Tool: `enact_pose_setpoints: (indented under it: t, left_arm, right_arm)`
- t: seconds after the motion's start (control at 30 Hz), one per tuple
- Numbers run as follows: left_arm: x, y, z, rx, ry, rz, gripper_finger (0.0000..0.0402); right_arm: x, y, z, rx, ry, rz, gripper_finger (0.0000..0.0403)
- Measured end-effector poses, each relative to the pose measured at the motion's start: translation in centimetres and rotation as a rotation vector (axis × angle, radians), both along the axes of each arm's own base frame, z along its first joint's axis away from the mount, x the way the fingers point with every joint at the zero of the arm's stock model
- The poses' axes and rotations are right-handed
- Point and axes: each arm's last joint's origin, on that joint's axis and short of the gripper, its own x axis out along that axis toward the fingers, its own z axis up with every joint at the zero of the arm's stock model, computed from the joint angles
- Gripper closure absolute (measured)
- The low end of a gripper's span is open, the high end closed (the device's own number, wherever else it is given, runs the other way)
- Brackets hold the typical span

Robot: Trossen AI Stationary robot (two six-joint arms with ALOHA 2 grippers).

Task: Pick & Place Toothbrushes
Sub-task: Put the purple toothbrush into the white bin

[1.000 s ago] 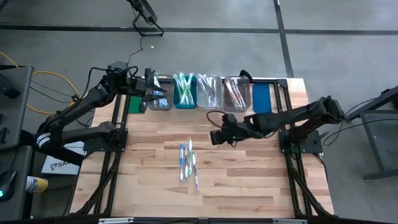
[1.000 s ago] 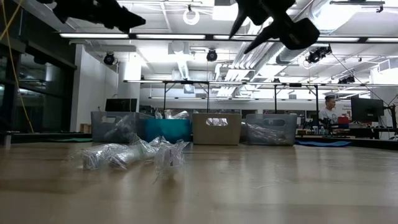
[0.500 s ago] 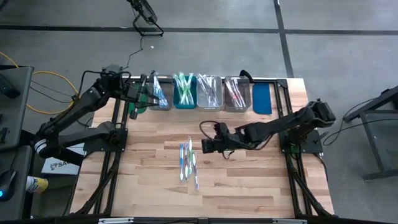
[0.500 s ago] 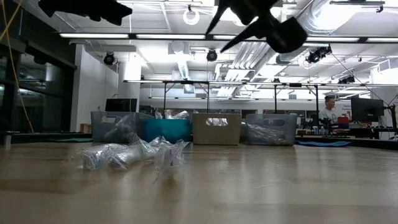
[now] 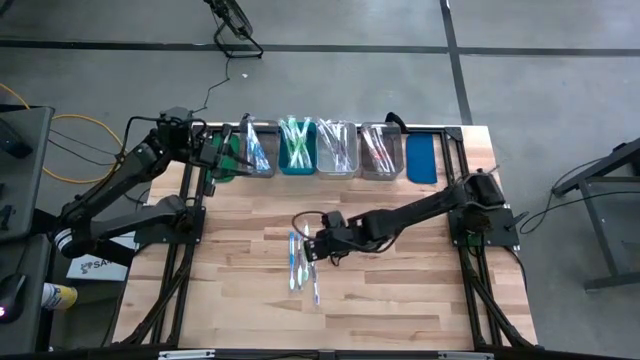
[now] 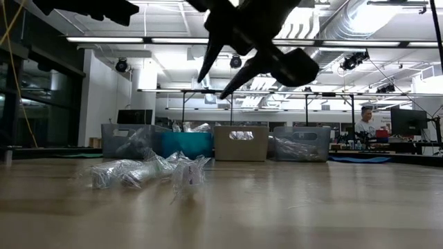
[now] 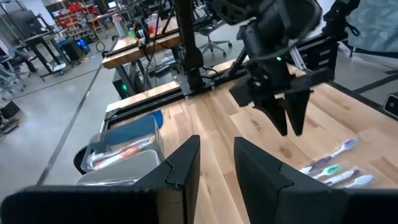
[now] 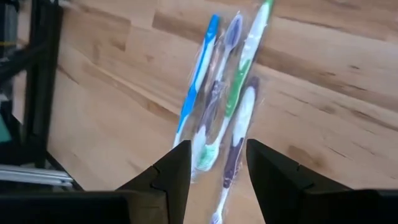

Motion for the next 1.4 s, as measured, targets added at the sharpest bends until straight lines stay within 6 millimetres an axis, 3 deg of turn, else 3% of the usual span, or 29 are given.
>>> enact_pose_setpoints:
  t: [0.67,1.0,1.4]
  left_arm:
    - [-0.1,-0.1,-0.3,-0.024,0.025,0.0,0.0307]
    - [-0.1,-0.1,-0.3,-0.022,0.025,0.0,0.0307]
    - [-0.1,-0.1,-0.3,-0.022,0.025,0.0,0.0307]
  right_arm:
    - [2.1,0.8,-6.8,-0.043,0.114,0.05,0.0255]
    - [2.6,0.7,-7.0,-0.045,0.081,0.065,0.0258]
    - [2.6,0.6,-7.1,-0.044,0.086,0.065,0.0295]
